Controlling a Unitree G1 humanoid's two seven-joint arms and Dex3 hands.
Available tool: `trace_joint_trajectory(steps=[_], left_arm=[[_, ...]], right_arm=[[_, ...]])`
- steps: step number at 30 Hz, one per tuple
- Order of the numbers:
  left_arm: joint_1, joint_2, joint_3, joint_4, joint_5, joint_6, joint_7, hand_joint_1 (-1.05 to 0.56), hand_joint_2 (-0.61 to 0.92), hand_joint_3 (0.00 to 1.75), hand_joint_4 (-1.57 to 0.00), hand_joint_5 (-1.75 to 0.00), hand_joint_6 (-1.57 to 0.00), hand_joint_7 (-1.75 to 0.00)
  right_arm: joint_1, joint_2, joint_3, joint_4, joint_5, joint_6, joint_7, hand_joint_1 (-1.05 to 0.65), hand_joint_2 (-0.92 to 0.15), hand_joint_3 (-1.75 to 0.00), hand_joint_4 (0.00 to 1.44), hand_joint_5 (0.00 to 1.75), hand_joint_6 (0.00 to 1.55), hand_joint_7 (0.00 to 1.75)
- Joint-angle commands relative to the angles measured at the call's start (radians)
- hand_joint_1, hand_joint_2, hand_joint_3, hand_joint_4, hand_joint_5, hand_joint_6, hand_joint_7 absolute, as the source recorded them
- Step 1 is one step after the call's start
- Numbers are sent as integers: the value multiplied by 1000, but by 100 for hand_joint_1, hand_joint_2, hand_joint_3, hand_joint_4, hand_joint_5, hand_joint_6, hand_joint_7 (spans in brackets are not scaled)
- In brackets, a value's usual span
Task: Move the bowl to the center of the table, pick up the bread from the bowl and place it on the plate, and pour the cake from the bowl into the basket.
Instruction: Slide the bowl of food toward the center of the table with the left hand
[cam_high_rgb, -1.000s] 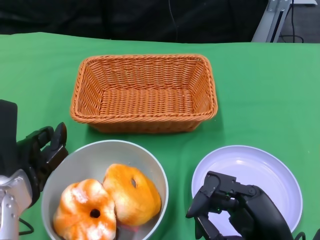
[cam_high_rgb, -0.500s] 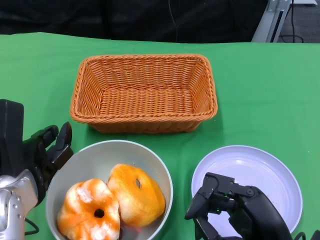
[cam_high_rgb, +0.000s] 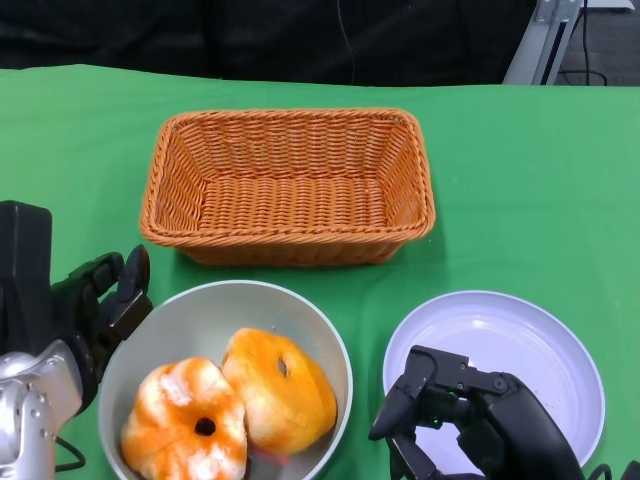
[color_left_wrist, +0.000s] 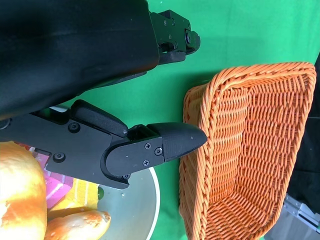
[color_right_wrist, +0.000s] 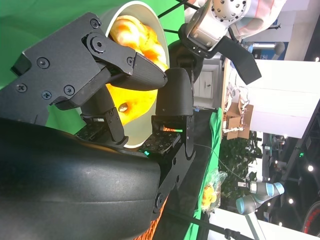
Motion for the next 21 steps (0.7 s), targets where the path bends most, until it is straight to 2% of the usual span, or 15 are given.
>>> trace_joint_trajectory(steps=[1,21], left_arm=[[-8,-1,-2,1,-4,-18,-11,-73,92,72,0,0,0,0],[-3,-15,-32,2,-3,-53,-29,-73,92,68,0,0,0,0]], right_arm=[[8,-4,-1,-16,7,-4,-4,-29,-52,-101,76,172,77,140],[2,-7,-4,2,2,-19,0,-30,-52,-100,77,172,77,140]])
